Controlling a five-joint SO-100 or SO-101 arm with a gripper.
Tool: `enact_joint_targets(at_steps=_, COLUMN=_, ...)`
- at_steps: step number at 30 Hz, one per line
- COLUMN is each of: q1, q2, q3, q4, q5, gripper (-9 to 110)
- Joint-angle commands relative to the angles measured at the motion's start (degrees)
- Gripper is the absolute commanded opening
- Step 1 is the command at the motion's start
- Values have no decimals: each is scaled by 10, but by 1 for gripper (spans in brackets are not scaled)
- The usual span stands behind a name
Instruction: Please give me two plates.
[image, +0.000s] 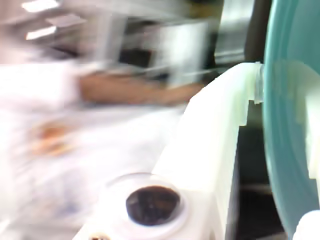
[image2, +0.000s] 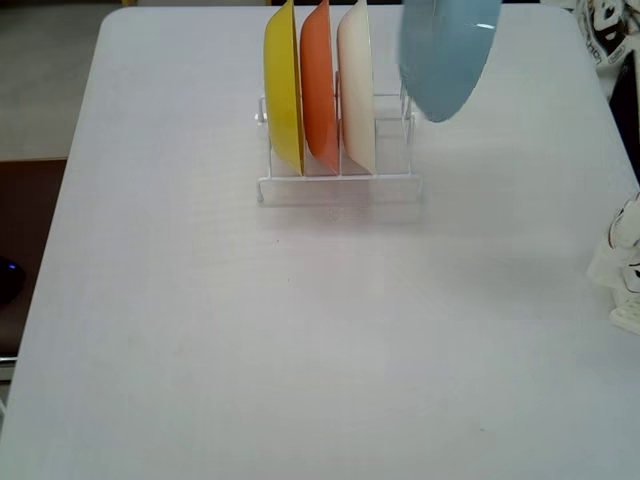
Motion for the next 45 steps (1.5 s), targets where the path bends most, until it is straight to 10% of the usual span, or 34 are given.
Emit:
enact_joint_targets(at_steps=1, q1=-33, q2=83, q3=-2, q4=-36, q5=22, gripper=-1)
enact_joint_targets(at_steps=20, q1=-337, q2=146, q3=98, q4=-248, q5=105, gripper=-1)
enact_joint_targets(at_steps=45, q1=-392, q2=130, q3=414, q4=-686, q5=53, gripper=0)
